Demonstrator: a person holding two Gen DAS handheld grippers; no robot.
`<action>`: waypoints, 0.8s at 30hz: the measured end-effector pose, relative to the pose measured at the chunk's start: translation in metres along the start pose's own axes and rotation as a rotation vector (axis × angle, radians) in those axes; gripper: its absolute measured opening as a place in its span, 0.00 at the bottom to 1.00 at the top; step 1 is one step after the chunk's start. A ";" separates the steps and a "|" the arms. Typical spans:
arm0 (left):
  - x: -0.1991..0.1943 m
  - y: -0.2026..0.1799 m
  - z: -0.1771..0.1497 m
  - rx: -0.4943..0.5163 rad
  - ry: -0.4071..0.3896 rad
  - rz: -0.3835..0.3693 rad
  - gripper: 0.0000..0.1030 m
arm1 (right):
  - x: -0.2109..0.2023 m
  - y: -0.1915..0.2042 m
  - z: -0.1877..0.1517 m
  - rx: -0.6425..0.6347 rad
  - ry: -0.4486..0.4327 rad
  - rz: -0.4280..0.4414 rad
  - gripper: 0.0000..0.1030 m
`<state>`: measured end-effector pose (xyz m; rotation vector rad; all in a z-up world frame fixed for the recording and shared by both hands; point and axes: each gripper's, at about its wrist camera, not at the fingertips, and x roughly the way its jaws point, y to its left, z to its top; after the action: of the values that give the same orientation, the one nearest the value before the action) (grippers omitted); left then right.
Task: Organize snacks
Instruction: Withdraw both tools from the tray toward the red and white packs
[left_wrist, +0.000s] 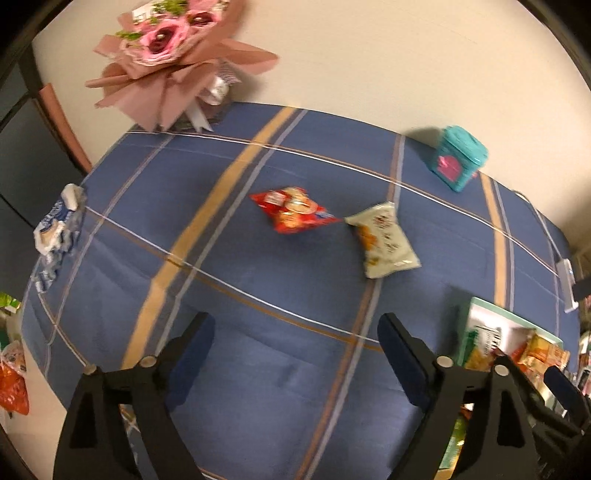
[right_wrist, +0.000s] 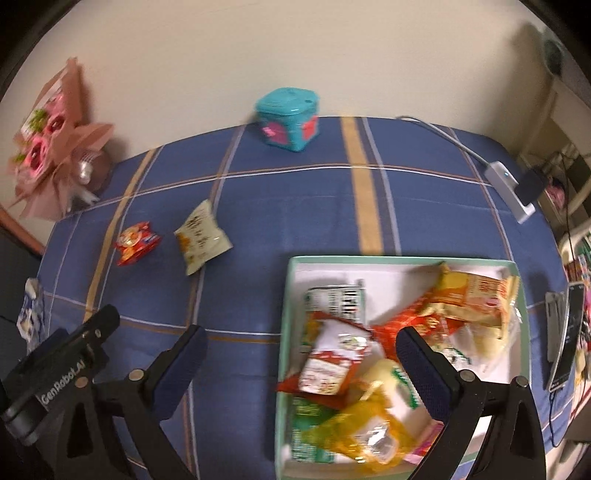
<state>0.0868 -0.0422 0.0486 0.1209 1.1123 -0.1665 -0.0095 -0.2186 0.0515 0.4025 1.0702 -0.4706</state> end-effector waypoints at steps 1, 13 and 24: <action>0.000 0.005 0.001 0.000 -0.010 0.021 0.93 | 0.001 0.007 -0.001 -0.011 0.002 0.004 1.00; 0.008 0.054 0.021 -0.065 -0.004 0.043 0.94 | 0.016 0.054 -0.002 -0.082 0.010 0.039 1.00; 0.030 0.077 0.052 -0.123 -0.019 -0.027 0.93 | 0.035 0.078 0.019 -0.089 -0.083 0.096 1.00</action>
<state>0.1603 0.0214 0.0458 -0.0055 1.1029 -0.1224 0.0619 -0.1697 0.0349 0.3505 0.9828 -0.3501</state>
